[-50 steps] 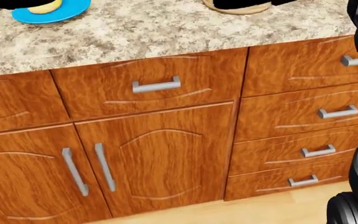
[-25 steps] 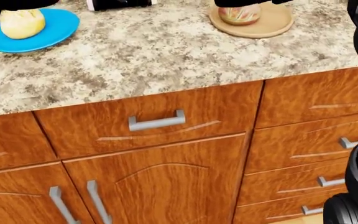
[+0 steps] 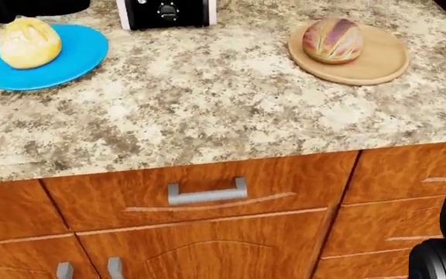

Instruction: Place all breads on the cutting board.

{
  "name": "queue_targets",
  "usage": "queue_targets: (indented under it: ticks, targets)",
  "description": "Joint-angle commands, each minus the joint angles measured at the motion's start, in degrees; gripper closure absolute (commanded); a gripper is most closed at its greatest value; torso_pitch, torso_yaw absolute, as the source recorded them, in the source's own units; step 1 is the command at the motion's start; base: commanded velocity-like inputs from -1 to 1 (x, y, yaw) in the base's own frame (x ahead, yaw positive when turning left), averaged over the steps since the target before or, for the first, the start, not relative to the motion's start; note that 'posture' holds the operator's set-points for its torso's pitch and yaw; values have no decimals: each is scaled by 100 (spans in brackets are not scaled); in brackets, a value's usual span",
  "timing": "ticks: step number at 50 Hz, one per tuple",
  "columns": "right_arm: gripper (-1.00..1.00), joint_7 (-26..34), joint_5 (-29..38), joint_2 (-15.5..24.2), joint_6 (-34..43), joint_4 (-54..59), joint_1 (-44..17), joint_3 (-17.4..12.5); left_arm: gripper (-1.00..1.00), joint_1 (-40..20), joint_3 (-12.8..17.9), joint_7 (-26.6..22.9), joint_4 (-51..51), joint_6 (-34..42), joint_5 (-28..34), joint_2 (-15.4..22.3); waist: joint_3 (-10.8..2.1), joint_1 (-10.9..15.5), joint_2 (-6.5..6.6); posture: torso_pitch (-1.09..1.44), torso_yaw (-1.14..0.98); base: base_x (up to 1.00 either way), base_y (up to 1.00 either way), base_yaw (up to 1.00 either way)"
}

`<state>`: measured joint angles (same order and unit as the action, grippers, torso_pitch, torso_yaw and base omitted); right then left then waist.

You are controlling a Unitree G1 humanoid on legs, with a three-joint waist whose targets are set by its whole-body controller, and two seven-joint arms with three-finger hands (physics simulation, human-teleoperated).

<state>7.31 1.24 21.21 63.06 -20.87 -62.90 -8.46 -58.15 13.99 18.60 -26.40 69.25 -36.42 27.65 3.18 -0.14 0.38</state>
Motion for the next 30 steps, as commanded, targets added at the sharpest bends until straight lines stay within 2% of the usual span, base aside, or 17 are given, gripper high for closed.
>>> queue_targets:
  ticks: [1, 3, 5, 6, 7, 9, 10, 15, 17, 18, 19, 20, 21, 25, 29, 30]
  targets:
    - [-100, 39, -31, -8, -183, -97, -205, 69, -100, -140, 156, 50, -56, -170, 98, 97, -157, 57, -93, 0, 0, 0, 0, 69]
    - [-100, 47, -21, -16, -197, -88, -198, 72, -100, -137, 150, 46, -57, -175, 103, 91, -126, 64, -32, 0, 0, 0, 0, 69]
    - [-100, 53, -16, -26, -198, -88, -198, 63, -100, -127, 141, 31, -41, -195, 120, 94, -39, 49, 110, 0, 0, 0, 0, 70]
    - [-100, 57, -11, -24, -200, -90, -192, 67, -100, -121, 143, 26, -41, -202, 125, 90, -56, 47, 236, 0, 0, 0, 0, 70]
    - [-100, 54, -5, -31, -212, -79, -183, 66, -100, -114, 138, 25, -49, -199, 129, 87, -162, 67, 492, 0, 0, 0, 0, 70]
    - [-100, 47, 25, -21, -202, -63, -192, 75, -100, -108, 142, 18, -55, -200, 140, 85, -185, 49, 384, 0, 0, 0, 0, 52]
    - [-100, 34, 14, -49, -181, -42, -199, 41, -100, -113, 144, 23, -59, -189, 141, 77, -83, 78, 300, 0, 0, 0, 0, 0]
    - [-100, -15, 0, -49, -131, -91, -231, -8, -100, -87, 143, 7, -76, -197, 165, 64, 77, 27, 56, 0, 0, 0, 0, 0]
    - [-100, -39, -58, -68, -125, -93, -229, -35, -100, -89, 154, 10, -95, -173, 160, 58, 52, 59, -111, 0, 0, 0, 0, 0]
    - [-100, -46, -70, -62, -132, -87, -224, -28, -100, -95, 158, 13, -101, -162, 156, 59, 10, 90, -244, 0, 0, 0, 0, 0]
    - [-100, -46, -90, -54, -127, -90, -228, -24, -100, -96, 159, 11, -95, -166, 159, 60, 13, 120, -176, 0, 0, 0, 0, 0]
    - [-100, -56, -114, -57, -115, -97, -241, -33, -100, -94, 155, 13, -93, -168, 162, 56, -90, 78, -149, 0, 0, 0, -11, 0]
    - [-100, -60, -124, -45, -119, -93, -236, -25, -100, -93, 148, 10, -88, -175, 167, 54, -129, 71, -57, 0, 0, 0, -10, 0]
    - [-100, -85, -156, -32, -142, -73, -229, -6, -100, -93, 156, 2, -81, -180, 167, 57, -128, 33, 202, 0, 0, 0, -14, 0]
    - [-100, -80, -145, 0, -179, -62, -215, 28, -100, -106, 164, 7, -96, -151, 159, 54, -193, 3, 166, 0, 0, 1, -11, 0]
    - [-100, -78, -140, 1, -188, -57, -214, 33, -100, -100, 159, 3, -89, -163, 164, 54, -39, 30, 100, 0, 0, 4, -2, 0]
